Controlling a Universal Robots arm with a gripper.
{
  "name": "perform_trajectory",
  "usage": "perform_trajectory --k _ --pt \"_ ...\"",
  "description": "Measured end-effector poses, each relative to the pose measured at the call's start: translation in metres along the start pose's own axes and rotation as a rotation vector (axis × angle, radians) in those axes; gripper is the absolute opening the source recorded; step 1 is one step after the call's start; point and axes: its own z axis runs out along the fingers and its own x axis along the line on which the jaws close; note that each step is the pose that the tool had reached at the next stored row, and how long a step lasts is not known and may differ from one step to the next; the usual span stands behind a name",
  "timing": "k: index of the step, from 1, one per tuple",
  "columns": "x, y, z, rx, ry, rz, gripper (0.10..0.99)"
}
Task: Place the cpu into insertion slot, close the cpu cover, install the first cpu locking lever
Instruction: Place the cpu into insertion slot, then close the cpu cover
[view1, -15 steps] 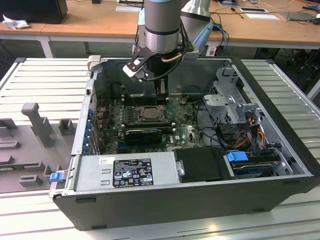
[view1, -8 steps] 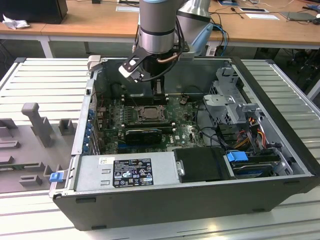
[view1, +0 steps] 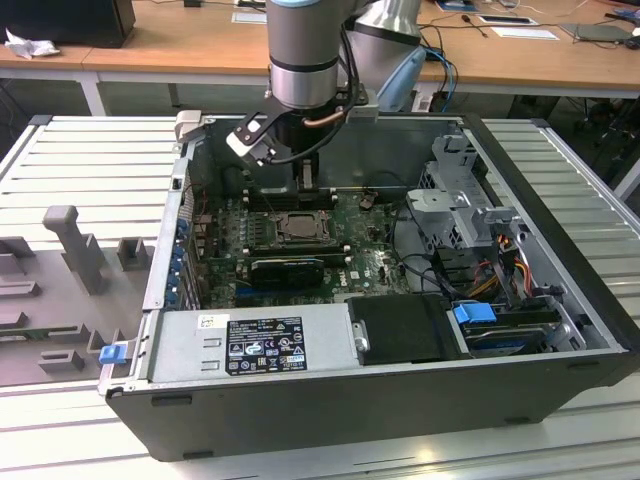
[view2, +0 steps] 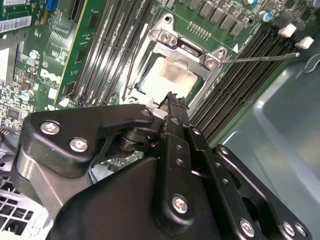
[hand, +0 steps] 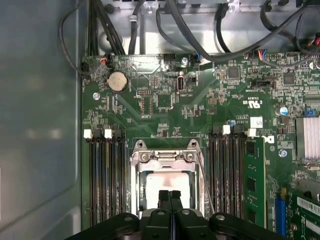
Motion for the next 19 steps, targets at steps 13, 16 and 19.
perform_trajectory --k 13,16,19 --pt "0.0007 -0.0038 -0.0340 0.000 0.0000 0.000 0.106" --pt "0.0008 -0.0034 -0.0404 0.000 -0.0001 0.000 0.106" --pt "0.0009 -0.0033 -0.0430 0.000 0.0003 -0.003 0.106"
